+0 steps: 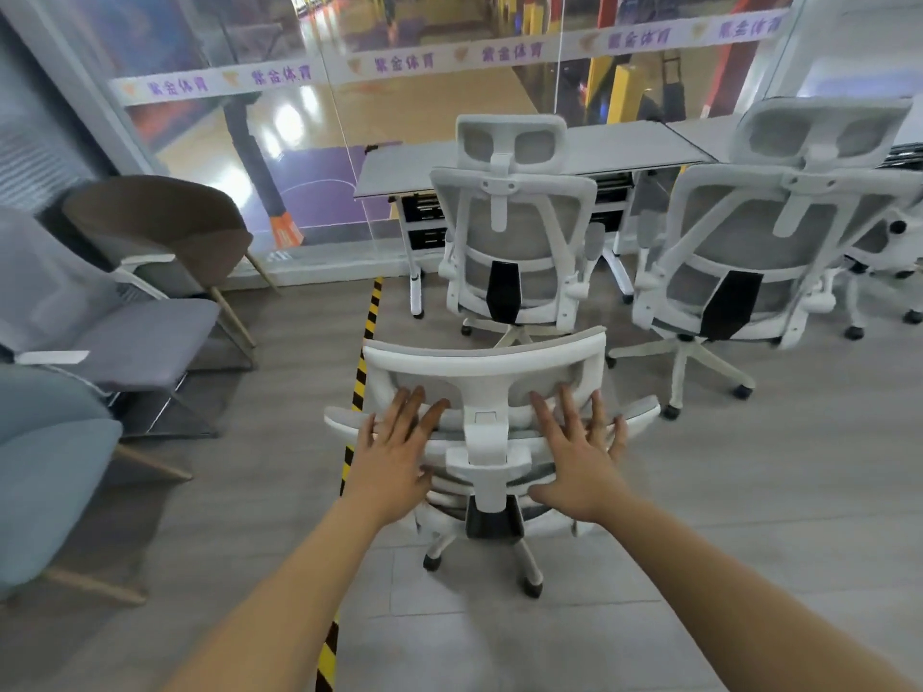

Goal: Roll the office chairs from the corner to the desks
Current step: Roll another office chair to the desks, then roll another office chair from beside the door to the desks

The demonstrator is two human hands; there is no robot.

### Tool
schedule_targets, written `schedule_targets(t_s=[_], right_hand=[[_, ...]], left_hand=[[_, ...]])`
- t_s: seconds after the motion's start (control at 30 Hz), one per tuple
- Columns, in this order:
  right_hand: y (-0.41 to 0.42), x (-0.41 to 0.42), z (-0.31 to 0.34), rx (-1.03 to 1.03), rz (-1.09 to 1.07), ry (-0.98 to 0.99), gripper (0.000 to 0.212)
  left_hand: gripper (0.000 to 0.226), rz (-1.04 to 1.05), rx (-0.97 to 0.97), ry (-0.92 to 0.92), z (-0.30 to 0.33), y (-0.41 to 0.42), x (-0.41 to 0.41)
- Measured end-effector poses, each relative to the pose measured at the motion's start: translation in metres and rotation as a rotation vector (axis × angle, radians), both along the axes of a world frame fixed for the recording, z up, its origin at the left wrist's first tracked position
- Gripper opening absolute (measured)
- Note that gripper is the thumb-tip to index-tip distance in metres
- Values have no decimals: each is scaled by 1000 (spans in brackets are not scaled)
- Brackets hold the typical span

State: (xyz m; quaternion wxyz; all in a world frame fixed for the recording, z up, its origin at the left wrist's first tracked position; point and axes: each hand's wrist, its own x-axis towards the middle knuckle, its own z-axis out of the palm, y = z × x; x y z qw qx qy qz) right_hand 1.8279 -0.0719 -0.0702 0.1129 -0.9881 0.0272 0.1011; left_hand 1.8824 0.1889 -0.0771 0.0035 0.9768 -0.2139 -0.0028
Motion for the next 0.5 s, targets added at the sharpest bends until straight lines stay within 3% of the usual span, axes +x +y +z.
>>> schedule_targets(t_s=[0.17, 0.3, 0.4, 0.5], right_hand=[[-23, 8, -12, 93, 84, -220, 88], [2, -30, -24, 407, -13, -365, 68], [38, -59, -31, 605, 57, -308, 59], [82, -79, -31, 696, 178, -88, 56]], left_hand=[[99, 114, -12, 41, -2, -25, 5], [98, 335, -153, 99, -11, -22, -39], [94, 521, -338, 160, -22, -1, -110], [84, 790, -450, 217, -24, 33, -198]])
